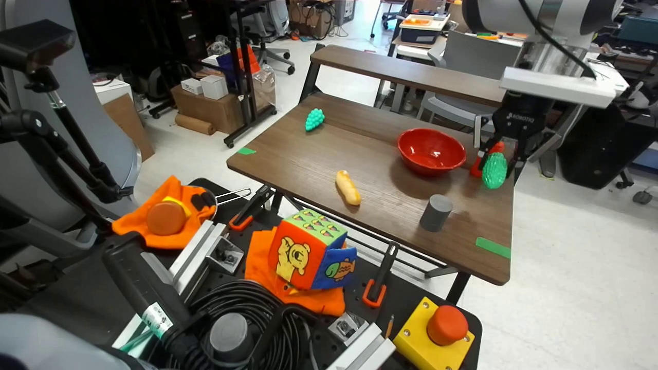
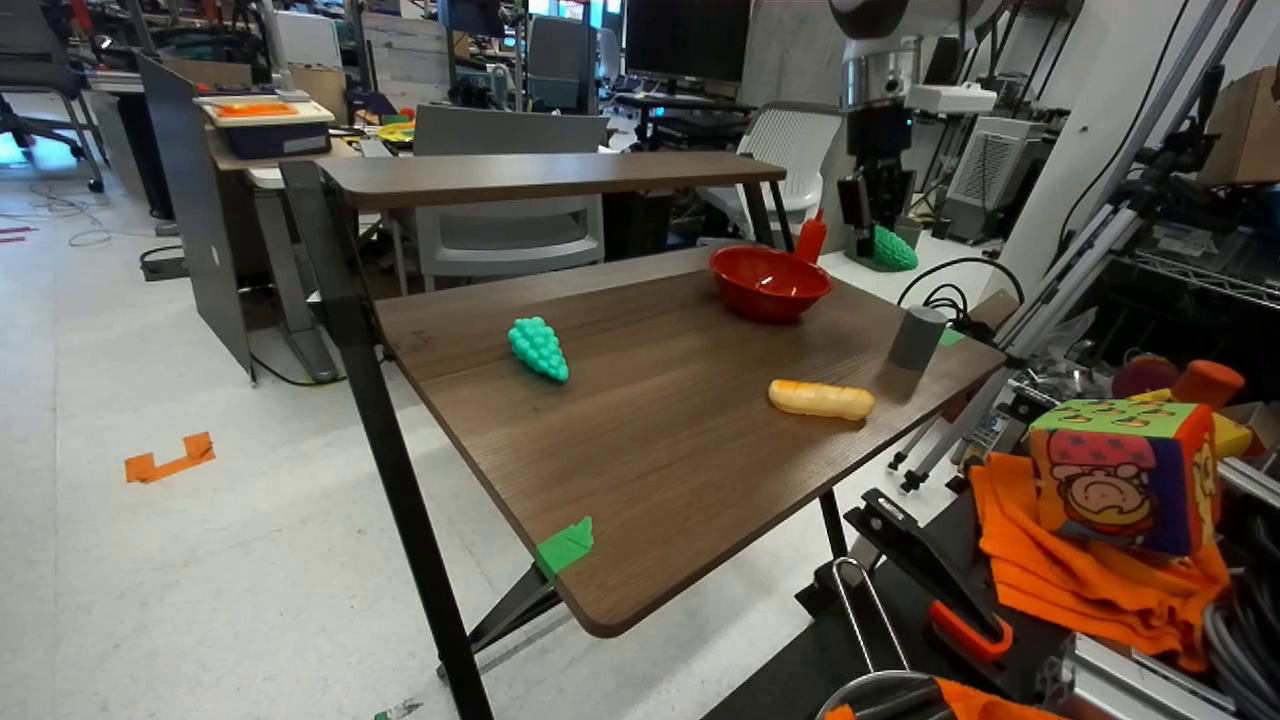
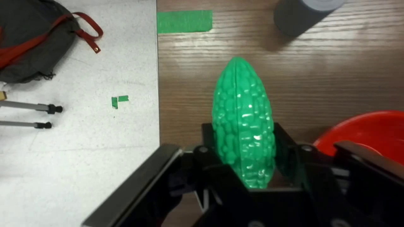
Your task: Put the green object in the red bowl
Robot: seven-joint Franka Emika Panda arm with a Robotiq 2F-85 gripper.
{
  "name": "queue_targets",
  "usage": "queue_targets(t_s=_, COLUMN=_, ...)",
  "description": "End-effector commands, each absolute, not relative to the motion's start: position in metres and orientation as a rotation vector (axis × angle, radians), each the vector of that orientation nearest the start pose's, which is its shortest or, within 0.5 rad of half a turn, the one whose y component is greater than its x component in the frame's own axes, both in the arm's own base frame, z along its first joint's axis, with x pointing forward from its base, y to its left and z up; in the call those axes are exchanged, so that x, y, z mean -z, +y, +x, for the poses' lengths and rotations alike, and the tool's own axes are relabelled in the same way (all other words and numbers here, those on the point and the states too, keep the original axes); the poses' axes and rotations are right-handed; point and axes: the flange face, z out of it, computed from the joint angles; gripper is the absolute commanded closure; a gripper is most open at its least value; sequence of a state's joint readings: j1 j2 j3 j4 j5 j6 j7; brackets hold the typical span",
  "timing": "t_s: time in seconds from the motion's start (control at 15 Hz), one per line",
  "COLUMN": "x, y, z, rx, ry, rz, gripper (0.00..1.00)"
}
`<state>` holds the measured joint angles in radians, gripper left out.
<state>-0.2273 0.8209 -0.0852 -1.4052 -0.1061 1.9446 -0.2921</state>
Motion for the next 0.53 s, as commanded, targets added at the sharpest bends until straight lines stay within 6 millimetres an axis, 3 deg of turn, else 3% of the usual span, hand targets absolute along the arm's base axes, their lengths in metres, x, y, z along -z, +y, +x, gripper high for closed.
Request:
queue_targets(t_s=0.0, x=-0.24, y=-0.163, z=0.672, rx=-0.41, ry=-0.226, rz=-3.173, gripper=0.79)
queue_targets(t_s=0.2, x=-0.249, y=-0.123, z=0.688, rx=-0.363, ry=-0.303, rz=-3.202, gripper=0.79)
queue_targets(t_s=0.47, x=-0.232, y=-0.082, z=0.705, rx=-0.405, ry=-0.411, rz=-3.22, gripper=0.79)
